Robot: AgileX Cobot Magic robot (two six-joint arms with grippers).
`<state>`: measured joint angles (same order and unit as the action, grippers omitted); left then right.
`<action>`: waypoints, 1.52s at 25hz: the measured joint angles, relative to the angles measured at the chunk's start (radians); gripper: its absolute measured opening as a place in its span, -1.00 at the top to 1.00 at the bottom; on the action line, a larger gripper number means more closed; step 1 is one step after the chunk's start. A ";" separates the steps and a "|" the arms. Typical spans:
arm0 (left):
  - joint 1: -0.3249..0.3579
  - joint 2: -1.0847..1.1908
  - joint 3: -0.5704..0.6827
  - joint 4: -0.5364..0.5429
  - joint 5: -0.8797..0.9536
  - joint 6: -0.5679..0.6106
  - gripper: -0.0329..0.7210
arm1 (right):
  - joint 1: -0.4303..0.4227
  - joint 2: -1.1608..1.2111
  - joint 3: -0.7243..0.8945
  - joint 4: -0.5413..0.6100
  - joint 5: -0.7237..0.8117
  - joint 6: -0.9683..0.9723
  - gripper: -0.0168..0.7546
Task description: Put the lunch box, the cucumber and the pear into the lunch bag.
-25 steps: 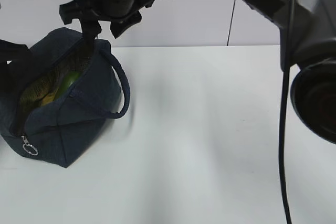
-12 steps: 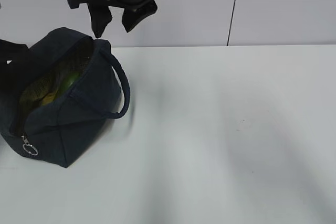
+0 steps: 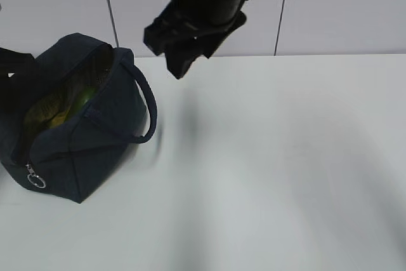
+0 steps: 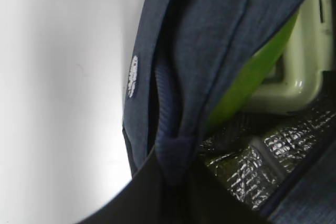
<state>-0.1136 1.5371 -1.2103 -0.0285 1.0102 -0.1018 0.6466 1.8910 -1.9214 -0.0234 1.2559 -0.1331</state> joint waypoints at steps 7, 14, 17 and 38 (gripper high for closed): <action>0.000 0.000 0.000 0.000 0.000 0.000 0.91 | 0.000 -0.092 0.178 0.031 -0.002 0.021 -0.15; 0.000 0.000 0.000 0.000 0.002 0.000 0.91 | 0.000 -0.075 0.226 0.114 -0.008 0.112 -0.07; 0.000 0.000 0.000 0.000 0.002 0.000 0.91 | 0.000 -0.047 0.226 0.129 -0.050 0.182 -0.06; 0.000 0.000 0.000 0.000 0.000 0.000 0.91 | 0.000 0.147 0.022 0.286 -0.305 0.459 -0.06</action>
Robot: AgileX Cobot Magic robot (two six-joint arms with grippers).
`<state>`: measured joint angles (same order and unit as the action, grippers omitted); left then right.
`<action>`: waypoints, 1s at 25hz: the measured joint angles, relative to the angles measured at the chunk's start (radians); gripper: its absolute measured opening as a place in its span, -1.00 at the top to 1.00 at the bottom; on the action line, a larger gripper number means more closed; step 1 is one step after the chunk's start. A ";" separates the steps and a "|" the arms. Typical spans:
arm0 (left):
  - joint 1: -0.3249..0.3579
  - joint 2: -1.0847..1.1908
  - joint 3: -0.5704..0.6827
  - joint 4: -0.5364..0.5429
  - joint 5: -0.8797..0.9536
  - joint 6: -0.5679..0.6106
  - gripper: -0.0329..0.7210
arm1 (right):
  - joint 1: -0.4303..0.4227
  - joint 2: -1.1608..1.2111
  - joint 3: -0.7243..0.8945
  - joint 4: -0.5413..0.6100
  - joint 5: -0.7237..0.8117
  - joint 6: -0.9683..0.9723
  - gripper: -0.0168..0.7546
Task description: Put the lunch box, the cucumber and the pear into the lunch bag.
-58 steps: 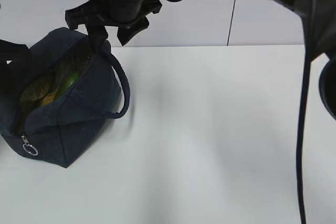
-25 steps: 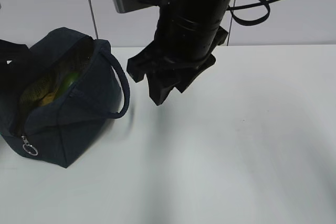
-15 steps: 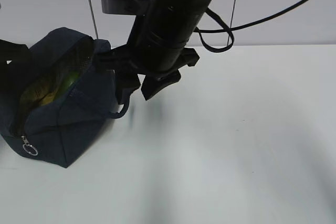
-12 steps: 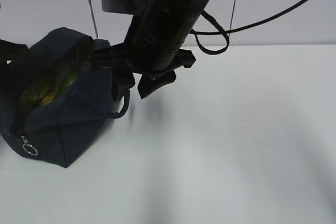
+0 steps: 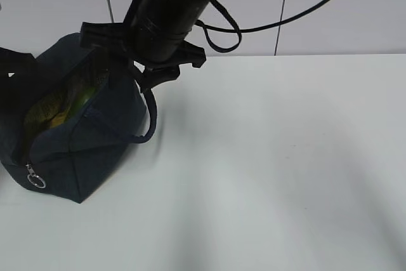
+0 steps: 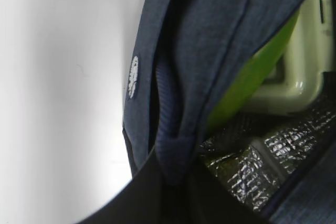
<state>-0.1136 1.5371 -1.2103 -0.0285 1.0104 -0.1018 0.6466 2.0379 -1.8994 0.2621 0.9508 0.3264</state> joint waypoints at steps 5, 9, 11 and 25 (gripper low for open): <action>0.000 0.000 0.000 -0.004 -0.002 0.000 0.91 | 0.000 0.078 -0.111 0.006 0.030 0.039 -0.06; 0.000 0.000 0.000 -0.007 -0.002 0.000 0.91 | 0.000 0.129 -0.169 0.021 0.036 0.045 -0.06; 0.000 0.000 0.000 -0.008 -0.002 0.000 0.91 | 0.000 0.151 -0.194 0.029 0.046 0.049 -0.06; 0.000 0.000 0.000 -0.055 -0.016 0.019 0.91 | 0.000 0.175 -0.218 -0.001 0.128 -0.011 0.91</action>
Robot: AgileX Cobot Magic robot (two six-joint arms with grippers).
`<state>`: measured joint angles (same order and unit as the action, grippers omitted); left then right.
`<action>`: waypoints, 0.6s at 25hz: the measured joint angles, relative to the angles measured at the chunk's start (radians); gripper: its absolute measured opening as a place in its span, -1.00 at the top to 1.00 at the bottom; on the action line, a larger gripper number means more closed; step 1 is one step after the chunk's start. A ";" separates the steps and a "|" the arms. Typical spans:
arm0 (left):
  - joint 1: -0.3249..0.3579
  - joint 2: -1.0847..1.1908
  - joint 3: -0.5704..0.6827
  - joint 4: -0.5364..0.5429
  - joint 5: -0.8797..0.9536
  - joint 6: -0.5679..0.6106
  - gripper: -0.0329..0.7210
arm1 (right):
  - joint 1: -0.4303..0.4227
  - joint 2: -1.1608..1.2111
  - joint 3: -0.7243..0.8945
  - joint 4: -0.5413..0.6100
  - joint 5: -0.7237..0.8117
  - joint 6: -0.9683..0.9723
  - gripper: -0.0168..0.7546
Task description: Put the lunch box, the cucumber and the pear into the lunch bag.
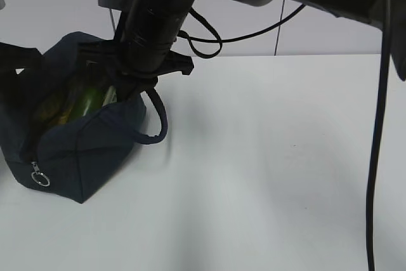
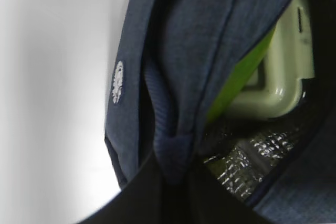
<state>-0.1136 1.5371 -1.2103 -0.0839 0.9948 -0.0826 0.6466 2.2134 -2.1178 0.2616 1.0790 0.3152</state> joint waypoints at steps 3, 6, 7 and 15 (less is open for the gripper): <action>-0.017 0.000 0.000 -0.019 -0.012 0.008 0.91 | 0.000 0.002 -0.038 -0.068 0.061 -0.017 0.92; -0.063 0.000 0.000 -0.024 -0.018 0.010 0.91 | 0.000 0.009 -0.093 -0.121 0.122 -0.037 0.92; -0.078 0.000 0.000 -0.024 -0.023 0.010 0.91 | 0.000 0.011 -0.120 -0.141 0.146 -0.044 0.92; -0.197 0.000 0.000 -0.075 -0.079 0.010 0.91 | -0.002 -0.011 -0.190 -0.329 0.200 -0.086 0.93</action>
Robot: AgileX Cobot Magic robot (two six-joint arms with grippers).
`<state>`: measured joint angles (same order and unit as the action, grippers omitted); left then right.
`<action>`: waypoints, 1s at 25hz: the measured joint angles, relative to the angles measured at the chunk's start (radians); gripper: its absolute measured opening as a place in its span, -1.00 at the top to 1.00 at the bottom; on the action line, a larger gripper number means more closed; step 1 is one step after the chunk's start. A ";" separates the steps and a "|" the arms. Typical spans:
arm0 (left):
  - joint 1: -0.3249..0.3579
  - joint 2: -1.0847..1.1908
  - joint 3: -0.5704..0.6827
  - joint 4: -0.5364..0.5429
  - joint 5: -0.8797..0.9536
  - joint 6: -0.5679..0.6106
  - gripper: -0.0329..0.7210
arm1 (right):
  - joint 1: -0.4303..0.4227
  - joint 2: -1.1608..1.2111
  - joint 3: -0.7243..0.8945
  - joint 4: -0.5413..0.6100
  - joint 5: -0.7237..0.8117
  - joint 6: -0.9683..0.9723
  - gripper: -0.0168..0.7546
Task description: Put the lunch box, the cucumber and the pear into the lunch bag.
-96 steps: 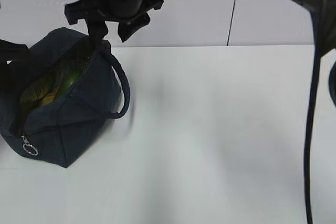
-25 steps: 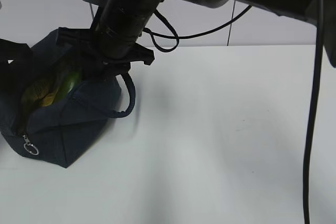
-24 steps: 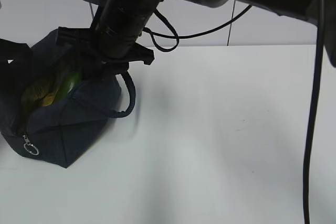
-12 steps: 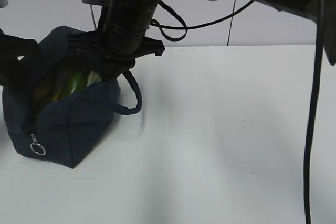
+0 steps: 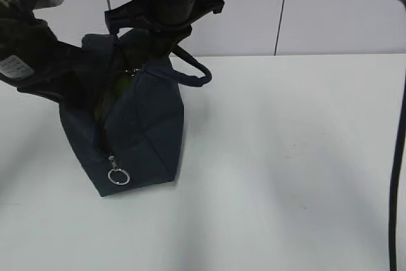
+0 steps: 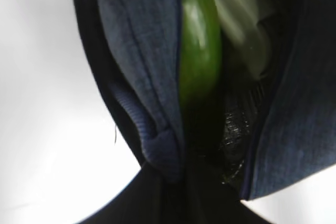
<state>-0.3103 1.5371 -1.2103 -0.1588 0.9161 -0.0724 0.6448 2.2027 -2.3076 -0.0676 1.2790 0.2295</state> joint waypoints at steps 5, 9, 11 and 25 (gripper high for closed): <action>-0.023 0.000 0.000 -0.048 -0.040 0.000 0.91 | -0.017 -0.050 0.008 -0.032 0.004 -0.007 0.93; -0.027 0.000 -0.002 -0.080 -0.064 0.000 0.91 | -0.037 -0.107 0.092 -0.042 0.004 -0.016 0.93; -0.033 0.000 -0.002 -0.090 -0.075 0.000 0.91 | -0.051 -0.137 0.152 -0.046 0.004 -0.017 0.93; -0.169 0.000 -0.002 -0.097 -0.140 0.000 0.91 | -0.073 -0.312 0.464 -0.121 -0.005 -0.017 0.93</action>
<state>-0.4797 1.5371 -1.2120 -0.2553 0.7765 -0.0724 0.5722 1.8909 -1.8439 -0.1882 1.2745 0.2121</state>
